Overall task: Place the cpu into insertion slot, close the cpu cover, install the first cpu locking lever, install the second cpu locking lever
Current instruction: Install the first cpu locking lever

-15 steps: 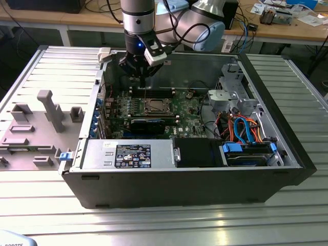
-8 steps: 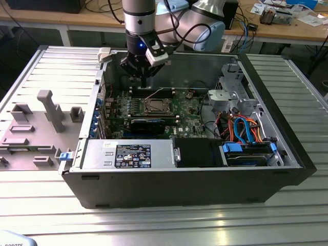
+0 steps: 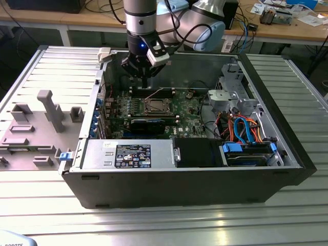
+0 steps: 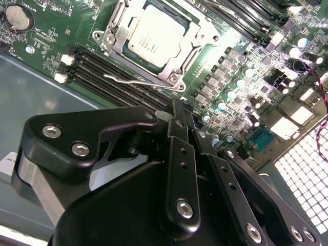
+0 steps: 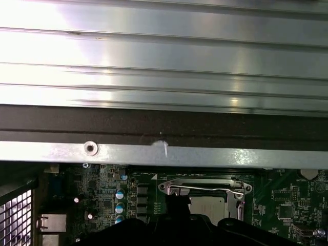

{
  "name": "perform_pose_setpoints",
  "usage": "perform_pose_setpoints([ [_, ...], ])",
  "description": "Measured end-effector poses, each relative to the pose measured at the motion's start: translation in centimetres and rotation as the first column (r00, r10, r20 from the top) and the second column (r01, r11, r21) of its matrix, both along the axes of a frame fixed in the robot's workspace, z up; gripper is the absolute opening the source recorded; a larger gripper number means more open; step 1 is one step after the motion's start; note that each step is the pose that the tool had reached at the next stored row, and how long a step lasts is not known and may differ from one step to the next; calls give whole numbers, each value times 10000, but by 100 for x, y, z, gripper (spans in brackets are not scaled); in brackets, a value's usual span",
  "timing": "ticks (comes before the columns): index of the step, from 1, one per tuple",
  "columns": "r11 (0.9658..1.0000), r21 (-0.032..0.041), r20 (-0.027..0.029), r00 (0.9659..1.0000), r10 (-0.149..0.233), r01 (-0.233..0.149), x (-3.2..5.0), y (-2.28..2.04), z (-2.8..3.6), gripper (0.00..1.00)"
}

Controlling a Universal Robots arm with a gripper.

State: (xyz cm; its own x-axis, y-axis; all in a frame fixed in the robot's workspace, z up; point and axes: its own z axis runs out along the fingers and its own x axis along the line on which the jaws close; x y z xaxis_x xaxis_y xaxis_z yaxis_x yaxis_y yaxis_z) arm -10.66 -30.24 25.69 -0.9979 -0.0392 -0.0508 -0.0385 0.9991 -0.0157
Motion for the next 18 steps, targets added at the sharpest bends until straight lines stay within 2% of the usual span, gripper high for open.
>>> perform_pose_setpoints([
  [8, 10000, 0, -1, 10000, 0, 0, 20, 0, -7, 11],
  [9, 10000, 0, 0, 10000, -7, 7, 34, -2, -17, 11],
  [10, 10000, 65, 3, 10000, -41, 41, 46, -29, -34, 11],
  [11, 10000, 65, 6, 10000, -41, 41, 86, -29, -72, 11],
  [13, 10000, 65, 6, 10000, -40, 40, 139, -28, -98, 11],
  [18, 10000, 62, 7, 10000, 37, -37, 205, -20, -158, 11],
])
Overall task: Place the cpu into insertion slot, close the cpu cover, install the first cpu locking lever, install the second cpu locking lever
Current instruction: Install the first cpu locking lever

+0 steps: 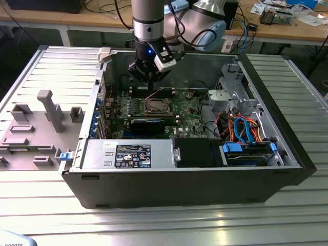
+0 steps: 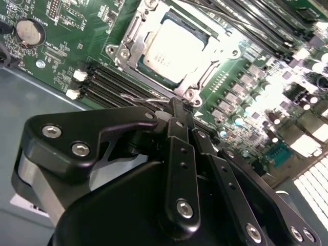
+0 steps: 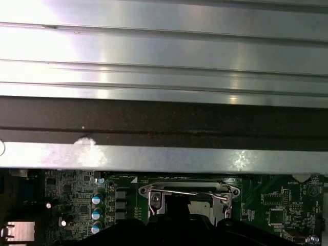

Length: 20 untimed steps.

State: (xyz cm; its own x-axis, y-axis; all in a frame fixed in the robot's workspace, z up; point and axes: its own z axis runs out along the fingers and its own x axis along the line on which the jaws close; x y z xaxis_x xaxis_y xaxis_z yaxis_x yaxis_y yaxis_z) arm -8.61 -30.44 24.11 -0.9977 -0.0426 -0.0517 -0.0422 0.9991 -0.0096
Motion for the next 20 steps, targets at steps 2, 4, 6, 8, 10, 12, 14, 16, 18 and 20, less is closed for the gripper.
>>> perform_pose_setpoints([
  [2, 9997, -1, 0, 9997, 245, -245, 10, 0, -18, 11],
  [4, 9997, -1, -3, 9997, 228, -228, 24, 1, -31, 11],
  [6, 10000, 4, 0, 10000, 56, -56, 40, 1, -40, 11],
  [8, 10000, 93, -2, 10000, 11, -11, 44, 8, -50, 11],
  [10, 9999, 102, 1, 10000, 12, -12, 50, 11, -56, 11],
  [12, 9999, 101, -1, 10000, 12, -12, 61, 13, -63, 11],
  [14, 9999, 100, -2, 10000, 12, -12, 76, 15, -70, 11],
  [16, 9999, 100, -2, 10000, 11, -11, 88, 21, -76, 11],
  [18, 9999, 100, -2, 10000, 10, -10, 91, 22, -77, 11],
  [20, 9999, 100, -2, 10000, 11, -11, 91, 22, -78, 11],
])
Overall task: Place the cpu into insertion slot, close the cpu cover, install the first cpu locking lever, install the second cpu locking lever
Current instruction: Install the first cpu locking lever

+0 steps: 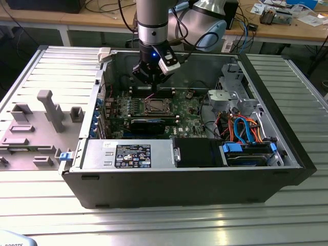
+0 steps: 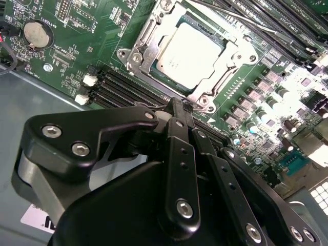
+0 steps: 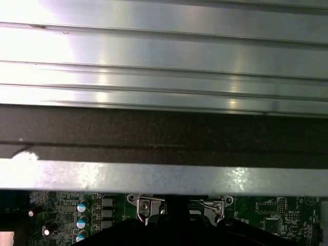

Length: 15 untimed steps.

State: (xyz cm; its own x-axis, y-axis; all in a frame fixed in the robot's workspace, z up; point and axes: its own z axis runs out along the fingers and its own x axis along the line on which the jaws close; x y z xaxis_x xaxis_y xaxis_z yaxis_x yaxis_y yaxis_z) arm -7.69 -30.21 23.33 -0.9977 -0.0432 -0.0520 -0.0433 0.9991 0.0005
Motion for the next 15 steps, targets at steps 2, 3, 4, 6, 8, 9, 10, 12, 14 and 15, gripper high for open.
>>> perform_pose_setpoints([
  [2, 10000, 0, 0, 10000, 0, 0, 0, 0, 0, 11],
  [3, 10000, 0, 0, 10000, 0, 0, 0, 0, 0, 11],
  [4, 10000, 0, 0, 10000, 0, 0, 0, 0, -1, 11],
  [6, 10000, 0, 0, 10000, 0, 0, 0, 0, -1, 11],
  [8, 10000, 1, 1, 10000, 2, -2, 0, 1, -1, 11],
  [9, 10000, 2, 2, 10000, -1, 1, 0, 7, -2, 11],
  [10, 10000, 1, 1, 10000, -1, 1, 0, 13, -1, 11],
  [12, 10000, 1, 1, 10000, 0, 0, 0, 36, -1, 11],
  [14, 10000, 0, 0, 10000, 1, -1, 0, 51, -2, 11],
  [15, 10000, 1, 1, 10000, 1, -1, 2, 54, -4, 11],
])
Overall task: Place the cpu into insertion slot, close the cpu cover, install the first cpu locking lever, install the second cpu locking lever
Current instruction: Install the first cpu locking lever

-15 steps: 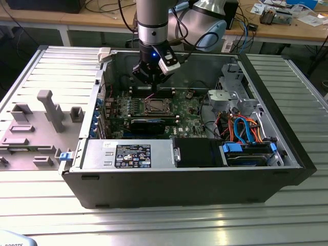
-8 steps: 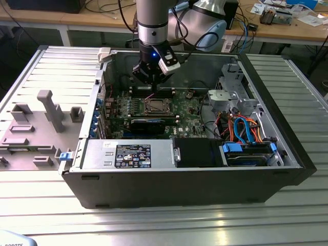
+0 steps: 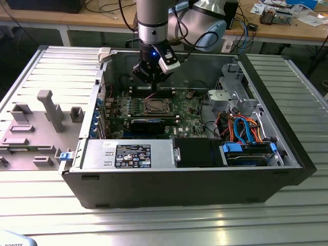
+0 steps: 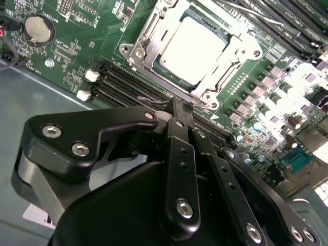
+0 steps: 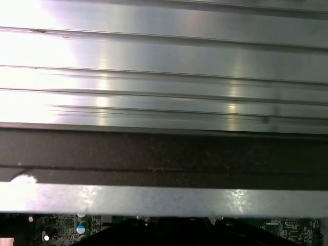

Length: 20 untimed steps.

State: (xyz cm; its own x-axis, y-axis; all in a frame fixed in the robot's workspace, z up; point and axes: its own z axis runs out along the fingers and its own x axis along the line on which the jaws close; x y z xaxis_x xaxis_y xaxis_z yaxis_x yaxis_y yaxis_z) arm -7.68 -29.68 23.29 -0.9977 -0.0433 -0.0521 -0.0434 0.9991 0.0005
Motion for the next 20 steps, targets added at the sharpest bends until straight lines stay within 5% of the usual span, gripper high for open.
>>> perform_pose_setpoints([
  [20, 10000, 0, 0, 10000, -4, 4, 147, 27, -93, 11],
])
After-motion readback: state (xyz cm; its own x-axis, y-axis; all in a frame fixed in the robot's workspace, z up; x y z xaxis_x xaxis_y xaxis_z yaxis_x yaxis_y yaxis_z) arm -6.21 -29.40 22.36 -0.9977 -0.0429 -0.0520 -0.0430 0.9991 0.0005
